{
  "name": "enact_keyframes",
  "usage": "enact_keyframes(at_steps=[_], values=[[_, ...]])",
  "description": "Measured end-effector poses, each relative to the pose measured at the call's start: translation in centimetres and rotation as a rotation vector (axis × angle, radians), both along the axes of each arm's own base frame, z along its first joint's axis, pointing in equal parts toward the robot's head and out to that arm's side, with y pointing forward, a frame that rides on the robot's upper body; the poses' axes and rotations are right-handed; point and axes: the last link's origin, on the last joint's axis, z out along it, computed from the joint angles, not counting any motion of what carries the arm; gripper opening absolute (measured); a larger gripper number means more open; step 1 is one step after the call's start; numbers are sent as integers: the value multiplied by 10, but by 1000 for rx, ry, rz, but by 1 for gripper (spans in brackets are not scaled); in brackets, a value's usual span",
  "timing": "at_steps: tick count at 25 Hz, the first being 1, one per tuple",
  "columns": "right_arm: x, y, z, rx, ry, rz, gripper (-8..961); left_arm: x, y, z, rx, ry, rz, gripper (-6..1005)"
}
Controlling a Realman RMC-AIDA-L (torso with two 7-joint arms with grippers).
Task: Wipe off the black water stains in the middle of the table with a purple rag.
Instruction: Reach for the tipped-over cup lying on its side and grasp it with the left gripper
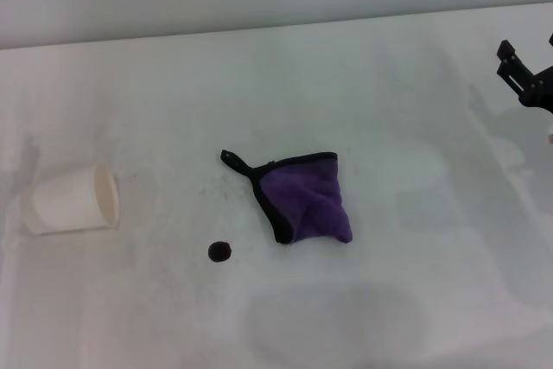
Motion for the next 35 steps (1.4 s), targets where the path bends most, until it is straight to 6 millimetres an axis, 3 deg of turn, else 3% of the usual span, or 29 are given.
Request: enact_keyframes(at_steps=[22,28,35], values=[[-1,2,0,-1,12,-3,830,3,3,3,6,-15,-19,857],[1,2,1,0,11,-10,830,15,30,21,-106,-67,-174,857],[3,5,0,-10,4,-30,830,36,54,59,-318,-128,-351,856]])
